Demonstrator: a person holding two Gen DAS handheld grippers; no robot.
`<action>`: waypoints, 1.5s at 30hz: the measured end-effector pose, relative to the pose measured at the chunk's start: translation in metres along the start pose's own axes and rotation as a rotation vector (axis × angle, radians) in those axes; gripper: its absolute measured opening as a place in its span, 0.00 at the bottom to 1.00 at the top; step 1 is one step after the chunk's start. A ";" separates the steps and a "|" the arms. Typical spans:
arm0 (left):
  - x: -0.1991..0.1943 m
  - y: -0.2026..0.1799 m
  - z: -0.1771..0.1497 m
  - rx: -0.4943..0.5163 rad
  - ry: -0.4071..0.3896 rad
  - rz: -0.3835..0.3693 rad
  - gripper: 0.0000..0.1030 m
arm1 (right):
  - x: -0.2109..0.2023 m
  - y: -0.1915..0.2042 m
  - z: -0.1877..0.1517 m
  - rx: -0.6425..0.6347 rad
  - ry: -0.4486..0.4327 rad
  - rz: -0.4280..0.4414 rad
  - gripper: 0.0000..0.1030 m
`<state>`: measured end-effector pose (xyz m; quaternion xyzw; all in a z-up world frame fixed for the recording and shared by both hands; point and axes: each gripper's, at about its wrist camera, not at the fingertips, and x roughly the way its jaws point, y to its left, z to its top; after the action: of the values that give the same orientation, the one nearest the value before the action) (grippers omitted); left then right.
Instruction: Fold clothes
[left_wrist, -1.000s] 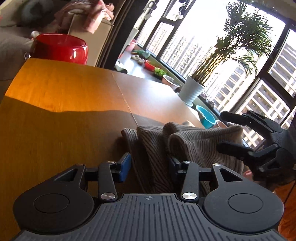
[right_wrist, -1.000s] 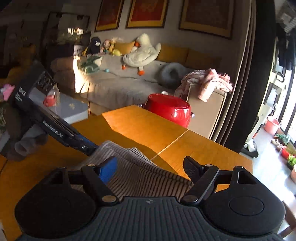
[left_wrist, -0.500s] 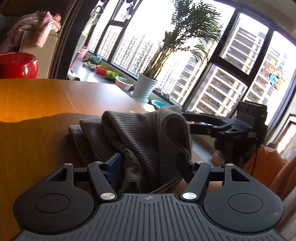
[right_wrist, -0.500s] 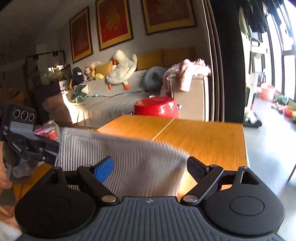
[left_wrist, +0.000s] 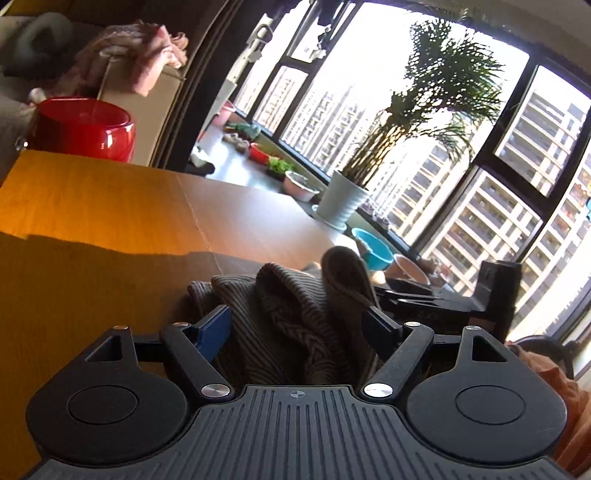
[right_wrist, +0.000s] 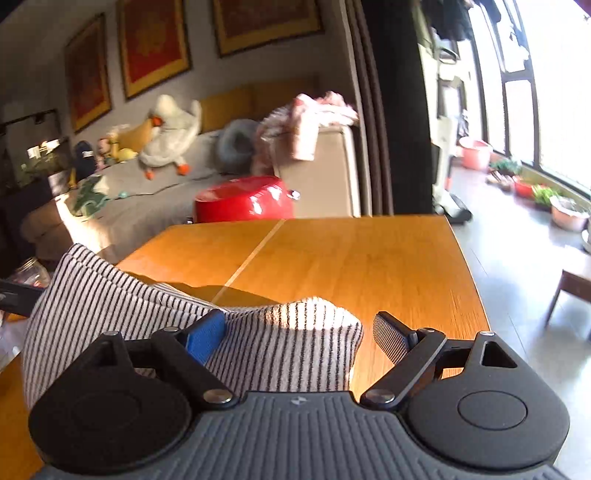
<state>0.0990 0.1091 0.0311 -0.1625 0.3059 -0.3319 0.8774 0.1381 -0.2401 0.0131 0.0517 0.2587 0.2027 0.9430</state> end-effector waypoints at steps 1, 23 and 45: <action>0.000 -0.003 -0.001 0.017 0.010 -0.028 0.91 | 0.001 -0.005 -0.001 0.048 0.008 0.004 0.86; 0.063 -0.012 -0.023 0.007 0.128 -0.034 0.59 | -0.029 -0.008 -0.021 0.068 -0.056 0.229 0.88; 0.015 -0.063 -0.061 -0.031 0.201 -0.176 0.26 | -0.107 0.023 -0.026 0.072 0.024 0.325 0.30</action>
<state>0.0382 0.0477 0.0096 -0.1685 0.3817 -0.4174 0.8073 0.0328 -0.2631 0.0459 0.1243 0.2651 0.3437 0.8923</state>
